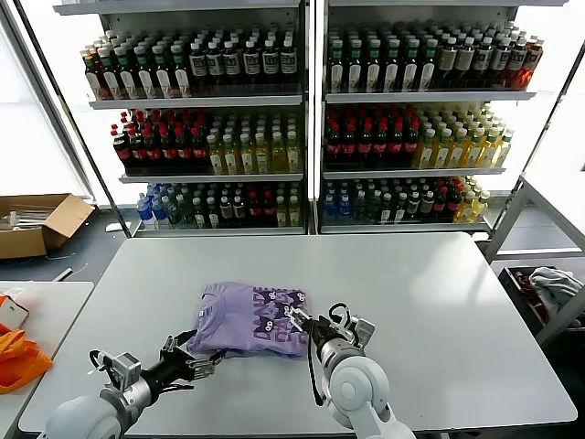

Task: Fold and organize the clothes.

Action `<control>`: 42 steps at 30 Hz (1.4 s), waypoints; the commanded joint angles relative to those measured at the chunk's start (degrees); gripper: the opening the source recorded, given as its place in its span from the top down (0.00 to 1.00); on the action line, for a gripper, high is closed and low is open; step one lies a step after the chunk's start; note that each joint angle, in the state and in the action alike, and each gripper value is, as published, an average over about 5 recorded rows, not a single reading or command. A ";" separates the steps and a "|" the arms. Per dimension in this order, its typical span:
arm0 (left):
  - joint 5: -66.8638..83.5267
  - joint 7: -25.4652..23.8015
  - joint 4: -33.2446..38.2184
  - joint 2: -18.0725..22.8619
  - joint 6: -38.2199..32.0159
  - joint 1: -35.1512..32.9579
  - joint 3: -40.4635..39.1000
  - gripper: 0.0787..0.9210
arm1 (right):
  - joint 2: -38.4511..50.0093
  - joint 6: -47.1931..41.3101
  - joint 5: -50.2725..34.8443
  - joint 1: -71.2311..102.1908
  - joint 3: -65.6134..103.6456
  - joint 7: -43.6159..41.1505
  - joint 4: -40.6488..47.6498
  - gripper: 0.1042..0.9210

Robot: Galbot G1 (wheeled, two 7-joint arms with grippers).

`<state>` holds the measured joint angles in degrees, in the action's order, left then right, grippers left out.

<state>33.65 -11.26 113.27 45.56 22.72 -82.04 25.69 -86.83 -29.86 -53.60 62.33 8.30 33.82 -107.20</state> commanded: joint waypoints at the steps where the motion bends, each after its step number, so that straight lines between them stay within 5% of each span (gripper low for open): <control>1: 2.61 -2.31 -0.89 -2.39 0.95 -0.02 -0.72 0.12 | -1.26 -0.09 -0.16 -0.93 0.10 0.06 1.55 0.12; 20: -1.89 0.09 -3.18 1.02 -0.11 1.64 -2.46 0.12 | -0.55 -0.66 0.16 0.04 -1.07 0.39 0.98 0.15; 42: -16.04 5.45 -2.52 3.70 -5.83 1.27 -4.40 0.12 | -0.63 -1.00 0.20 0.71 -1.75 0.17 0.11 0.89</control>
<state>25.06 -8.84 111.00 48.37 19.24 -81.18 22.10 -87.44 -30.78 -53.37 62.83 6.72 34.12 -106.71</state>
